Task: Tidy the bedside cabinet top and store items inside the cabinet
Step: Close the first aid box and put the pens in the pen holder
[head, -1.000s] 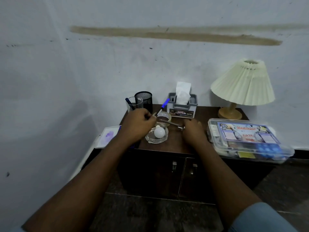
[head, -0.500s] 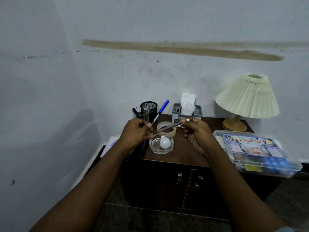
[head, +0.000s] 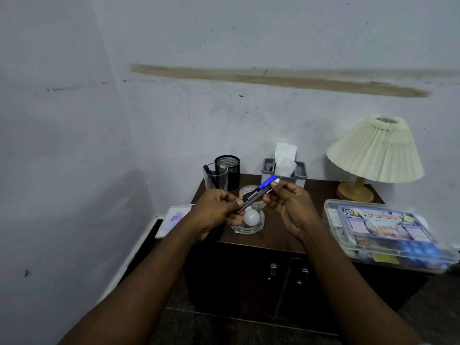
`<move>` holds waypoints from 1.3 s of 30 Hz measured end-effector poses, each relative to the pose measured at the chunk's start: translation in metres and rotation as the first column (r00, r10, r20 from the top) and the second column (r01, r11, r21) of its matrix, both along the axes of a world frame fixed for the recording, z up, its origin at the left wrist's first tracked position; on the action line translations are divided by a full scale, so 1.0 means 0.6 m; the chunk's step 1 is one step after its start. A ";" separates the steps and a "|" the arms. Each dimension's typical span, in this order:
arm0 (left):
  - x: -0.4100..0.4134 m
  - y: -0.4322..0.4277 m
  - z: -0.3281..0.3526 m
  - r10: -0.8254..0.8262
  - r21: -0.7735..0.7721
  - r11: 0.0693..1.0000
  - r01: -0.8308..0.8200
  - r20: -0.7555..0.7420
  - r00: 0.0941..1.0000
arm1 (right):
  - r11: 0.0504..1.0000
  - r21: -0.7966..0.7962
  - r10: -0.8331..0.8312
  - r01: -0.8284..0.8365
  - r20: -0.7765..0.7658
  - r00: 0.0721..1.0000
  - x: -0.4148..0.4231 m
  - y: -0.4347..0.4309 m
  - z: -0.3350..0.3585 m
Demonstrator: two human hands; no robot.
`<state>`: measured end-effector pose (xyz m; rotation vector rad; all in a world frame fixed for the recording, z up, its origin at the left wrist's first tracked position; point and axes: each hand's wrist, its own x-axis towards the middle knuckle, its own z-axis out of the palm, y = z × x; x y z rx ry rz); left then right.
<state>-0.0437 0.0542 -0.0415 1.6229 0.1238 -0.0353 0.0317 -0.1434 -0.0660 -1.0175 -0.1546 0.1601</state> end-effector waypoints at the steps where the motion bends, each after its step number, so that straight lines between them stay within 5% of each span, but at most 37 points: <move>1: 0.000 0.000 -0.001 -0.001 0.001 1.000 0.001 0.008 1.000 | 1.000 0.001 0.007 -0.007 0.003 1.000 -0.002 0.001 0.001; 10: 0.002 0.003 0.001 -0.003 0.066 0.998 0.000 0.050 0.999 | 0.999 0.050 -0.010 0.010 0.005 1.000 -0.011 0.018 0.011; 13: 0.015 0.027 0.008 0.252 0.354 0.860 -0.367 0.330 0.910 | 0.994 0.084 -0.062 0.064 -0.020 0.998 -0.005 0.014 0.012; 16: 0.037 0.063 0.026 0.492 0.306 0.667 -0.680 0.503 0.710 | 0.986 0.107 -0.128 0.131 -0.035 0.991 -0.002 0.006 0.014; 21: 0.074 0.079 0.010 0.487 0.271 0.741 -0.614 0.413 0.770 | 0.980 0.095 -0.175 0.177 -0.026 0.984 -0.005 -0.006 0.014; 27: 0.095 0.069 0.014 0.529 0.222 0.697 -0.682 0.483 0.698 | 0.979 0.042 -0.200 0.200 -0.010 0.980 -0.008 -0.023 0.016; 33: 0.090 0.076 0.082 0.617 -0.239 0.754 -0.612 0.576 0.536 | 0.977 0.059 -0.206 0.205 0.004 0.979 -0.006 -0.027 0.028; 35: 0.083 0.068 0.105 0.614 -0.369 0.784 -0.499 0.571 0.544 | 0.981 0.054 -0.190 0.189 0.020 0.982 -0.008 -0.027 0.033; 39: 0.069 0.025 0.117 0.416 -0.278 0.909 -0.310 0.603 0.680 | 0.995 -0.063 -0.064 0.072 0.116 0.991 -0.018 -0.026 0.041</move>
